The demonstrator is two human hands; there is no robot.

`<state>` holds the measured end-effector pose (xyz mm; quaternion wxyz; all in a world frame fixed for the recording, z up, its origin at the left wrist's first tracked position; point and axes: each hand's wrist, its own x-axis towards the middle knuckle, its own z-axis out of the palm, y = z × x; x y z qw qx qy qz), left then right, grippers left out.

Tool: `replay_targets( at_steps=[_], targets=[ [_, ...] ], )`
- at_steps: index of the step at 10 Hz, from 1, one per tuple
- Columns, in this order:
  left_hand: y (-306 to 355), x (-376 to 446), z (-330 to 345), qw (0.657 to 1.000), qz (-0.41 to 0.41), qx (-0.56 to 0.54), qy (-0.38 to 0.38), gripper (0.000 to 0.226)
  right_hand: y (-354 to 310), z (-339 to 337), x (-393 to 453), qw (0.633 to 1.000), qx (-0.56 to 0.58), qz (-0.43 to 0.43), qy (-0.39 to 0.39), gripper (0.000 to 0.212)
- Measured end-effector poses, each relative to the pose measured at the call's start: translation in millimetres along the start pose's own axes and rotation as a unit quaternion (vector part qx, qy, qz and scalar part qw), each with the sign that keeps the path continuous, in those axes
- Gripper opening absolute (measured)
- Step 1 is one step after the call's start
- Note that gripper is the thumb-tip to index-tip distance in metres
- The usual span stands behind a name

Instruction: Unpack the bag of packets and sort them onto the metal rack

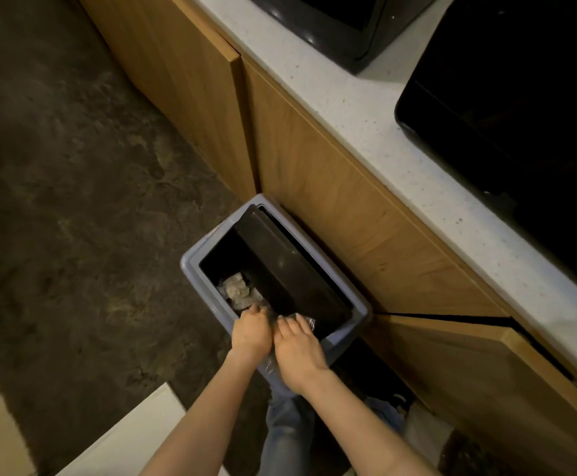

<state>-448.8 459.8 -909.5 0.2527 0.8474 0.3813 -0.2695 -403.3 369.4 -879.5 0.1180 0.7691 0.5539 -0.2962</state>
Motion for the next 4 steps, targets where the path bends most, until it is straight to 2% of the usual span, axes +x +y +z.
replay_targets(
  at_steps=[1, 2, 3, 4],
  targets=[
    [-0.9, -5.1, 0.1, 0.993, 0.024, 0.103, -0.045, 0.053, 1.9, -6.7, -4.9, 1.0, -0.001, -0.022, 0.0, 0.064],
    [2.7, -13.1, -8.5, 0.986, -0.016, 0.139, -0.09, 0.068, 5.6, -16.4, -15.3, 0.998, 0.032, -0.017, 0.052, 0.056],
    [18.7, -26.4, -33.4, 0.982, -0.019, 0.143, -0.121, 0.069, 13.8, -35.2, -36.0, 0.989, 0.123, 0.01, 0.081, 0.054],
    [50.6, -46.0, -70.6, 0.988, 0.061, 0.076, -0.123, 0.046, 29.7, -60.0, -59.1, 0.971, 0.215, 0.045, 0.099, 0.056]
  ],
)
